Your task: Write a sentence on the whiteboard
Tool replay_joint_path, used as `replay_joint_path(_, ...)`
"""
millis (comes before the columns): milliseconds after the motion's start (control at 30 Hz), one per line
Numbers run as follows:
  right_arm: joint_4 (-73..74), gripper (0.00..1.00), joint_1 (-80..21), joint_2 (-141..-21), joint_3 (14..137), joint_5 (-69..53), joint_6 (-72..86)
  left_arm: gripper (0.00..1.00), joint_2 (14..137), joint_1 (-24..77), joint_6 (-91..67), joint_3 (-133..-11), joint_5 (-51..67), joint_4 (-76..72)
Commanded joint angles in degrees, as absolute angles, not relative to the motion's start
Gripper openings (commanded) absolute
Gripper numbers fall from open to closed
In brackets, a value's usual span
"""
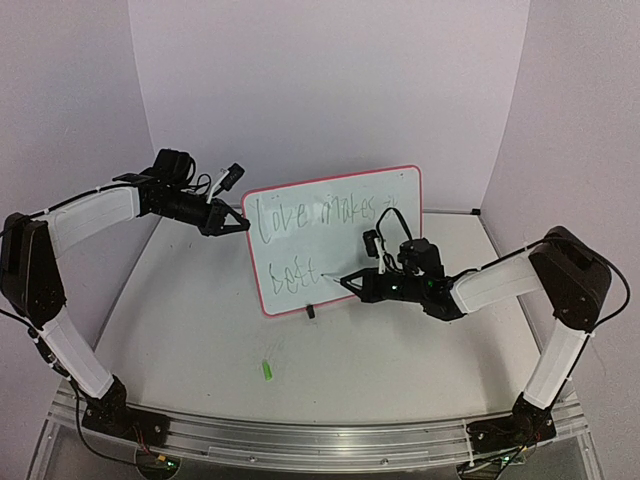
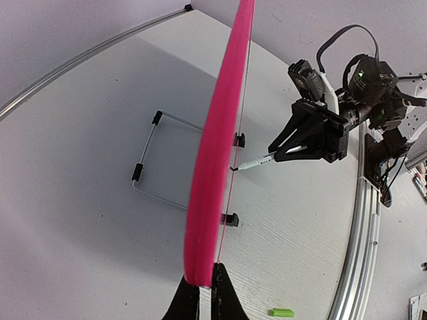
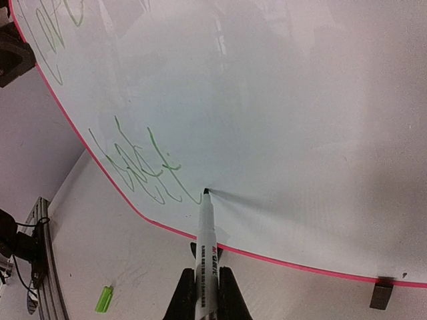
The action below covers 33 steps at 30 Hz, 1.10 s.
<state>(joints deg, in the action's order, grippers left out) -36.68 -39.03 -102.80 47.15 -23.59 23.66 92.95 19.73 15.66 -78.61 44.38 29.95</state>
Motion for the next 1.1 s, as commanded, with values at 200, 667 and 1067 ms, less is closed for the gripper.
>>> replay_joint_path(200, -38.6, 0.0, -37.9, -98.9, 46.5, -20.3, 23.7, 0.0, 93.1, 21.3, 17.6, -78.5, 43.2, 32.8)
replay_joint_path(667, -38.0, 0.0, -37.5, -103.1, 51.1, -25.9, 23.5, 0.0, 93.3, 21.3, 17.6, -78.5, 43.1, 32.8)
replay_joint_path(1067, -37.6, 0.0, -37.5, -104.6, 49.4, -25.8, 24.2, 0.0, 93.4, 21.3, 17.7, -78.5, 43.2, 32.9)
